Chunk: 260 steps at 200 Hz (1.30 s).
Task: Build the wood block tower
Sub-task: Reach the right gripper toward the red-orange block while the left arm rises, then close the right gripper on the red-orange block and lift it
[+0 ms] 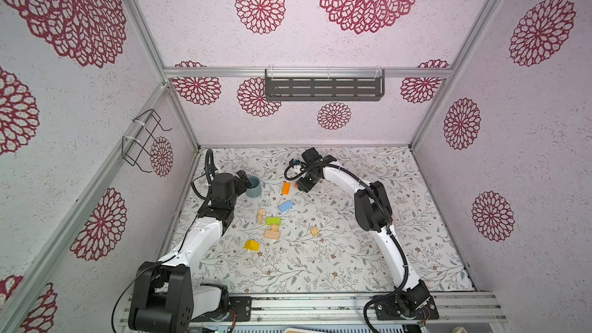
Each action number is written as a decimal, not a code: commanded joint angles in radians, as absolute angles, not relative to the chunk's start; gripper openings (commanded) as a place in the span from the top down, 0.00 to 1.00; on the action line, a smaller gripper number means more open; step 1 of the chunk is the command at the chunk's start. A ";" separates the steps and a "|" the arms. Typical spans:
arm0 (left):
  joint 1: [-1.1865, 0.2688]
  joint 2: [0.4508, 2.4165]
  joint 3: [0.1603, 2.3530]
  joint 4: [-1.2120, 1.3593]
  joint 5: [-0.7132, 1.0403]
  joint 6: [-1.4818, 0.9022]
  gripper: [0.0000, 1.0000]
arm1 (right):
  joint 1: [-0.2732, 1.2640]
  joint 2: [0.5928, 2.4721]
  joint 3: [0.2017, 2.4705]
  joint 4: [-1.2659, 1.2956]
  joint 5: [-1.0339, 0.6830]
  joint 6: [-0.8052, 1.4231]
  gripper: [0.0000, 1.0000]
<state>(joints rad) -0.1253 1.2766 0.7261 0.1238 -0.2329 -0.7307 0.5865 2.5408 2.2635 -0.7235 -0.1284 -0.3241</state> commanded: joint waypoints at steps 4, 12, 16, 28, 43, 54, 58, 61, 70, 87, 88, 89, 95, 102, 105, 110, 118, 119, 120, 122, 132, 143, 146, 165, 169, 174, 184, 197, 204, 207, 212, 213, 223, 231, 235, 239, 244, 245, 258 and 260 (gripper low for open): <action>-0.120 1.279 0.715 0.149 -0.232 -0.745 0.03 | 0.595 2.548 2.312 -0.735 -0.119 -0.310 0.42; -0.118 1.279 0.715 0.150 -0.232 -0.744 0.03 | 0.595 2.549 2.312 -0.731 -0.117 -0.309 0.44; -0.118 1.281 0.715 0.149 -0.232 -0.744 0.03 | 0.595 2.549 2.312 -0.730 -0.116 -0.308 0.45; -0.118 1.281 0.715 0.150 -0.232 -0.744 0.03 | 0.595 2.549 2.312 -0.726 -0.115 -0.303 0.49; -0.117 1.281 0.713 0.151 -0.232 -0.744 0.03 | 0.595 2.550 2.312 -0.723 -0.117 -0.297 0.56; -0.117 1.279 0.713 0.150 -0.232 -0.744 0.03 | 0.596 2.550 2.312 -0.722 -0.117 -0.293 0.59; -0.117 1.279 0.712 0.151 -0.232 -0.744 0.03 | 0.597 2.550 2.312 -0.724 -0.117 -0.292 0.60; -0.117 1.278 0.712 0.151 -0.232 -0.744 0.03 | 0.597 2.549 2.312 -0.724 -0.117 -0.291 0.61; -0.116 1.278 0.712 0.150 -0.232 -0.744 0.03 | 0.597 2.549 2.312 -0.725 -0.116 -0.290 0.64; -0.116 1.277 0.710 0.153 -0.232 -0.743 0.03 | 0.600 2.545 2.312 -0.723 -0.101 -0.276 0.70; -0.116 1.277 0.710 0.154 -0.231 -0.743 0.03 | 0.600 2.545 2.311 -0.722 -0.099 -0.274 0.71; -0.116 1.276 0.710 0.154 -0.230 -0.743 0.03 | 0.600 2.545 2.311 -0.721 -0.098 -0.272 0.72; -0.117 1.277 0.709 0.156 -0.229 -0.741 0.03 | 0.600 2.543 2.310 -0.710 -0.079 -0.256 0.77; -0.116 1.273 0.706 0.160 -0.227 -0.740 0.03 | 0.600 2.538 2.307 -0.699 -0.065 -0.238 0.81; -0.117 1.272 0.705 0.161 -0.227 -0.738 0.03 | 0.600 2.534 2.305 -0.695 -0.060 -0.231 0.83; -0.117 1.269 0.702 0.162 -0.228 -0.738 0.03 | 0.601 2.529 2.302 -0.688 -0.052 -0.218 0.85; -0.117 1.264 0.700 0.161 -0.229 -0.735 0.03 | 0.601 2.517 2.292 -0.673 -0.044 -0.198 0.88; -0.117 1.264 0.700 0.162 -0.229 -0.736 0.03 | 0.601 2.514 2.291 -0.671 -0.043 -0.195 0.89; -0.117 1.264 0.700 0.161 -0.230 -0.734 0.03 | 0.601 2.512 2.289 -0.668 -0.043 -0.193 0.89; -0.117 1.263 0.700 0.162 -0.231 -0.735 0.03 | 0.601 2.506 2.285 -0.663 -0.042 -0.188 0.90; -0.117 1.260 0.699 0.155 -0.233 -0.732 0.03 | 0.604 2.475 2.259 -0.635 -0.035 -0.162 0.93; -0.117 1.258 0.699 0.152 -0.235 -0.731 0.03 | 0.607 2.435 2.222 -0.604 -0.024 -0.128 0.97; -0.117 1.257 0.698 0.151 -0.235 -0.730 0.03 | 0.609 2.422 2.212 -0.596 -0.020 -0.120 0.97; -0.117 1.256 0.695 0.153 -0.225 -0.735 0.03 | 0.616 2.346 2.159 -0.569 0.010 -0.060 0.99; -0.117 1.259 0.694 0.156 -0.223 -0.739 0.03 | 0.617 2.331 2.153 -0.568 0.019 -0.046 0.99; -0.117 1.261 0.691 0.161 -0.218 -0.742 0.03 | 0.619 2.314 2.145 -0.574 0.028 -0.028 1.00; -0.117 1.267 0.689 0.169 -0.210 -0.749 0.03 | 0.620 2.284 2.134 -0.594 0.042 0.005 0.99; -0.117 1.277 0.690 0.179 -0.194 -0.763 0.03 | 0.622 2.242 2.107 -0.628 0.070 0.048 1.00; -0.118 1.283 0.693 0.183 -0.188 -0.767 0.03 | 0.624 2.212 2.086 -0.644 0.091 0.070 1.00; -0.118 1.285 0.695 0.183 -0.184 -0.770 0.03 | 0.625 2.199 2.072 -0.648 0.103 0.081 1.00; -0.121 1.291 0.697 0.185 -0.182 -0.772 0.03 | 0.627 2.175 2.047 -0.654 0.121 0.102 1.00; -0.122 1.292 0.698 0.184 -0.181 -0.773 0.03 | 0.627 2.170 2.041 -0.655 0.127 0.106 1.00; -0.125 1.301 0.705 0.183 -0.176 -0.777 0.03 | 0.628 2.117 1.973 -0.655 0.157 0.152 1.00; -0.129 1.308 0.710 0.184 -0.167 -0.778 0.03 | 0.628 2.072 1.914 -0.654 0.178 0.197 1.00; -0.133 1.311 0.712 0.184 -0.165 -0.778 0.03 | 0.627 2.049 1.887 -0.652 0.188 0.218 1.00; -0.136 1.314 0.714 0.185 -0.165 -0.778 0.03 | 0.627 2.027 1.860 -0.654 0.197 0.235 1.00; -0.141 1.319 0.717 0.185 -0.166 -0.776 0.03 | 0.627 2.005 1.826 -0.657 0.206 0.266 1.00; -0.142 1.321 0.718 0.184 -0.166 -0.775 0.03 | 0.627 2.000 1.820 -0.659 0.211 0.269 1.00; -0.158 1.339 0.730 0.183 -0.169 -0.766 0.03 | 0.629 1.942 1.738 -0.663 0.233 0.341 1.00; -0.160 1.343 0.733 0.183 -0.168 -0.766 0.03 | 0.629 1.934 1.726 -0.663 0.236 0.351 1.00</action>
<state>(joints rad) -0.1345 1.3128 0.7040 0.1616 -0.1825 -0.7570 0.6254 2.0315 1.8362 -0.6292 0.1398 0.1650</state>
